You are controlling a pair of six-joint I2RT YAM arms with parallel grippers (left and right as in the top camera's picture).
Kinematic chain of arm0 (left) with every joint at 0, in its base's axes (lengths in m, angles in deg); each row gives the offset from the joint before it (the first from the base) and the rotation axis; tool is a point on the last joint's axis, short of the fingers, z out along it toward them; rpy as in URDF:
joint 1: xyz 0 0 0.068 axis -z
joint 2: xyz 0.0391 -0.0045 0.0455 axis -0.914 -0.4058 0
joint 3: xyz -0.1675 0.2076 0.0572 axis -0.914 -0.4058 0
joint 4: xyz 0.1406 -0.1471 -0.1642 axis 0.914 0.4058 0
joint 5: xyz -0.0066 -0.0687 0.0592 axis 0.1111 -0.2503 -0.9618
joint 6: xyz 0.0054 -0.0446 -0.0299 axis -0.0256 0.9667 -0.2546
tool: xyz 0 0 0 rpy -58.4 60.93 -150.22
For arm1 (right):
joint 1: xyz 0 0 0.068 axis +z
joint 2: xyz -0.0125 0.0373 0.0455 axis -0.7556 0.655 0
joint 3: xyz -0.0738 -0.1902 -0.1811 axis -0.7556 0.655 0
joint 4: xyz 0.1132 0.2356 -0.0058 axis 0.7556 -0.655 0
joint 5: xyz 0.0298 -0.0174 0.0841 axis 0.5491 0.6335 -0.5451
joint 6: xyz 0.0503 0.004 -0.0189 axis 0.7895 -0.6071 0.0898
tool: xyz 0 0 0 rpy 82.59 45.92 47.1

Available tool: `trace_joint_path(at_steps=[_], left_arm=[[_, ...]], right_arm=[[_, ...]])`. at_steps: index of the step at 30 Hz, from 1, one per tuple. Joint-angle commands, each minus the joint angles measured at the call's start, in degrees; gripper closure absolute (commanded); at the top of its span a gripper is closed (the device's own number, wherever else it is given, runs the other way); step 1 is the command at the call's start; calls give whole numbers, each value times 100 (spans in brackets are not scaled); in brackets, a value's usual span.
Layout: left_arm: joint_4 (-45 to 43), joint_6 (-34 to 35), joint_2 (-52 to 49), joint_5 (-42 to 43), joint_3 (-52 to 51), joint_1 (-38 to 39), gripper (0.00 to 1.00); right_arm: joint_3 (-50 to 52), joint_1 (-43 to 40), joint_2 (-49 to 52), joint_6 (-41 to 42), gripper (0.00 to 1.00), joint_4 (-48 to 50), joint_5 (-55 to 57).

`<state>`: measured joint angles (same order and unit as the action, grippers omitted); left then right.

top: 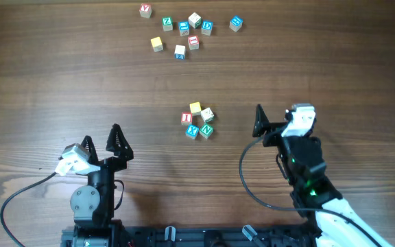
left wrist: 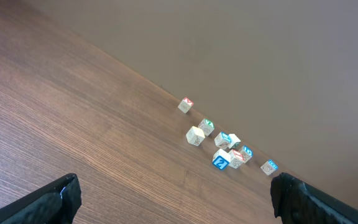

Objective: Form a circle

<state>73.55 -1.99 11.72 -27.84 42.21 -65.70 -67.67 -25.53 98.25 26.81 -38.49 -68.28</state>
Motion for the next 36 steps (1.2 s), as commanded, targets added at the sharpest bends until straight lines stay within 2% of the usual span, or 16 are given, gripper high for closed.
trace_joint_path(at_steps=[1,5,15,18,22,26,32,36], left_arm=[[24,-107,46,-105,-2,-22,0],[24,-107,46,-105,-2,-22,0],[24,-107,46,-105,-2,-22,0],[24,-107,46,-105,-2,-22,0],[24,-107,46,-105,-2,-22,0],[24,-107,46,-105,-2,-22,0],[24,-107,46,-105,-2,-22,0],[26,-107,46,-105,-2,-22,0]], right_arm=[[348,4,-367,-13,0,267,116],[542,-72,-678,24,0,326,111],[898,-673,-1421,1147,0,57,114],[898,-758,-1679,1207,0,-341,114],[898,-769,-2111,1207,0,-1460,114],[898,-767,-2544,1204,0,-3091,114],[898,-809,-3145,1182,0,-3167,109],[898,-1224,-3668,1172,0,-3187,-101]])
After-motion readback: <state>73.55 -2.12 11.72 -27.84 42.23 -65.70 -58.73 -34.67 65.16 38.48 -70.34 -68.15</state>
